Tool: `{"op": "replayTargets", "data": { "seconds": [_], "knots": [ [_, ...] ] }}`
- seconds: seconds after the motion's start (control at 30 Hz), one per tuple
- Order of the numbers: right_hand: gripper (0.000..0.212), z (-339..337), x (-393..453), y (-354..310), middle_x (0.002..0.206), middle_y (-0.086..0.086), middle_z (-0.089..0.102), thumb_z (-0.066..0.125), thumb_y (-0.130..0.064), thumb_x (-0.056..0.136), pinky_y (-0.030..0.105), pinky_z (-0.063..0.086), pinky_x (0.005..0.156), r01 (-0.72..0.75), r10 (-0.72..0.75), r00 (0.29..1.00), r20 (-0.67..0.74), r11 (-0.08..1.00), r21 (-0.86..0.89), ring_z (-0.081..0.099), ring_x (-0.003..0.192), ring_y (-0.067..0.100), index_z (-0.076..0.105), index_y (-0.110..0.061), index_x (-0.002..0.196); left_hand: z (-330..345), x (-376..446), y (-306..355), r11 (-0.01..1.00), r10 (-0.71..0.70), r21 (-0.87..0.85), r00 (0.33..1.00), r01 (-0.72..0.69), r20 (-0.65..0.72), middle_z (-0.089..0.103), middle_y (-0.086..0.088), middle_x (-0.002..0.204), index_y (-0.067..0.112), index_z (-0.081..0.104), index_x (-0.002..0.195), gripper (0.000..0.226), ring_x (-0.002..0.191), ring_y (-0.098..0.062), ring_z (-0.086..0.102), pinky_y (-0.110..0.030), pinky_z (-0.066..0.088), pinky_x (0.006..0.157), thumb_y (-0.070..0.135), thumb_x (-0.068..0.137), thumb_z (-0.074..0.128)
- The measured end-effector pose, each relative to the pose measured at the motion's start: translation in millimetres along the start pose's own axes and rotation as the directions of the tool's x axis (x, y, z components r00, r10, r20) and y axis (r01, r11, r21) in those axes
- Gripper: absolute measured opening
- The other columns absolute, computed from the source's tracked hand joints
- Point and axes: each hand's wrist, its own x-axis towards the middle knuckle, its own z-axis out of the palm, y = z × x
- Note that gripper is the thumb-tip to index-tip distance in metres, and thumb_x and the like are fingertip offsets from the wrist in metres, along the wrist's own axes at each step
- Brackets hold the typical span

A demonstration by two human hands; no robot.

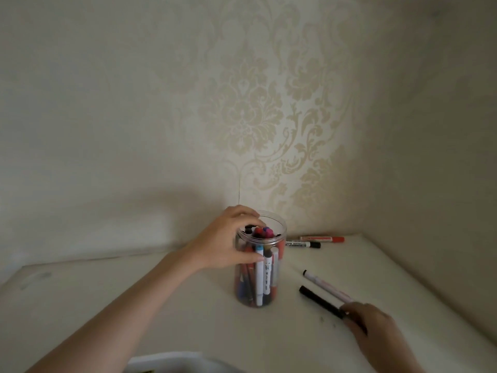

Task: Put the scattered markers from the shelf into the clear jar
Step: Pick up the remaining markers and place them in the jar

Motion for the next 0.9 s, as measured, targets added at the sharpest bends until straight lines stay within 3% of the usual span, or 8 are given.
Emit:
{"op": "replayTargets", "data": {
  "seconds": [0.1, 0.2, 0.3, 0.4, 0.5, 0.6, 0.7, 0.9],
  "knots": [
    [0.027, -67, 24, -37, 0.062, -0.027, 0.067, 0.073, -0.023, 0.078, 0.002, 0.041, 0.062, 0.023, 0.027, 0.977, -0.213, 0.973, 0.231, 0.062, 0.067, -0.011, 0.06, -0.045, 0.07, -16, -2, -6, 0.999, -0.036, 0.027, 0.997, 0.039, -0.075, 0.053, 0.012, 0.124, 0.033, 0.071, 0.102, 0.044, 0.123, -0.007, 0.046, -0.025, 0.036, 0.105, 0.043, 0.063, 0.088],
    [0.011, -123, 53, -99, 0.062, -0.023, 0.066, 0.063, -0.032, 0.085, 0.003, 0.04, 0.055, 0.223, -0.115, 0.922, -0.369, 0.938, 0.266, 0.059, 0.059, -0.01, 0.068, -0.034, 0.075, -22, -5, -12, 0.994, -0.11, 0.013, 0.994, 0.11, -0.005, 0.053, 0.008, 0.123, 0.029, 0.069, 0.107, 0.048, 0.118, -0.005, 0.052, -0.022, 0.04, 0.102, 0.036, 0.064, 0.089],
    [0.01, -132, 78, -152, 0.053, -0.01, 0.061, 0.065, -0.034, 0.084, 0.005, 0.04, 0.052, 0.307, -0.267, 0.93, -0.253, 0.942, 0.134, 0.057, 0.052, 0.009, 0.073, -0.029, 0.08, -18, -8, -10, 0.978, -0.172, -0.114, 0.985, 0.173, 0.016, 0.057, 0.007, 0.12, 0.026, 0.059, 0.12, 0.062, 0.108, -0.006, 0.061, -0.029, 0.051, 0.097, 0.022, 0.066, 0.09],
    [0.015, -121, 93, -179, 0.062, -0.017, 0.056, 0.065, -0.032, 0.085, 0.001, 0.038, 0.054, 0.371, -0.37, 0.919, -0.133, 0.928, -0.021, 0.047, 0.046, 0.005, 0.075, -0.023, 0.091, -14, -10, -8, 0.964, -0.217, -0.151, 0.976, 0.218, 0.029, 0.056, 0.013, 0.125, 0.027, 0.051, 0.128, 0.07, 0.11, -0.002, 0.058, -0.029, 0.052, 0.097, 0.02, 0.07, 0.087],
    [0.014, -115, 102, -189, 0.065, -0.017, 0.057, 0.066, -0.029, 0.085, -0.002, 0.036, 0.054, 0.409, -0.406, 0.906, -0.12, 0.912, -0.002, 0.052, 0.049, 0.001, 0.075, -0.021, 0.092, -13, -10, -9, 0.954, -0.233, -0.179, 0.971, 0.239, 0.054, 0.054, 0.013, 0.132, 0.029, 0.046, 0.134, 0.073, 0.114, -0.004, 0.058, -0.023, 0.05, 0.097, 0.02, 0.073, 0.085],
    [0.013, -114, 106, -196, 0.062, -0.016, 0.057, 0.065, -0.025, 0.086, -0.001, 0.037, 0.055, 0.438, -0.427, 0.891, -0.151, 0.898, 0.044, 0.052, 0.057, -0.016, 0.075, -0.019, 0.091, -12, -11, -9, 0.95, -0.242, -0.19, 0.969, 0.248, 0.054, 0.056, 0.014, 0.127, 0.029, 0.049, 0.133, 0.071, 0.112, -0.003, 0.058, -0.014, 0.048, 0.093, 0.02, 0.073, 0.085],
    [0.012, -112, 107, -199, 0.06, -0.019, 0.054, 0.065, -0.023, 0.086, 0.0, 0.037, 0.055, 0.447, -0.433, 0.887, -0.162, 0.892, 0.06, 0.051, 0.055, -0.018, 0.074, -0.017, 0.091, -11, -12, -9, 0.944, -0.248, -0.209, 0.967, 0.254, 0.056, 0.056, 0.015, 0.124, 0.028, 0.048, 0.135, 0.072, 0.112, 0.0, 0.058, -0.015, 0.049, 0.092, 0.021, 0.074, 0.085],
    [0.01, -99, 114, -201, 0.078, -0.003, 0.071, 0.066, -0.019, 0.085, 0.01, 0.044, 0.056, 0.47, -0.47, 0.883, 0.009, 0.883, -0.003, 0.058, 0.061, 0.003, 0.074, -0.016, 0.089, -9, -14, -10, 0.943, -0.233, -0.232, 0.971, 0.237, 0.044, 0.055, 0.013, 0.131, 0.023, 0.053, 0.131, 0.064, 0.112, -0.006, 0.058, -0.024, 0.051, 0.097, 0.017, 0.075, 0.083]
  ]
}}
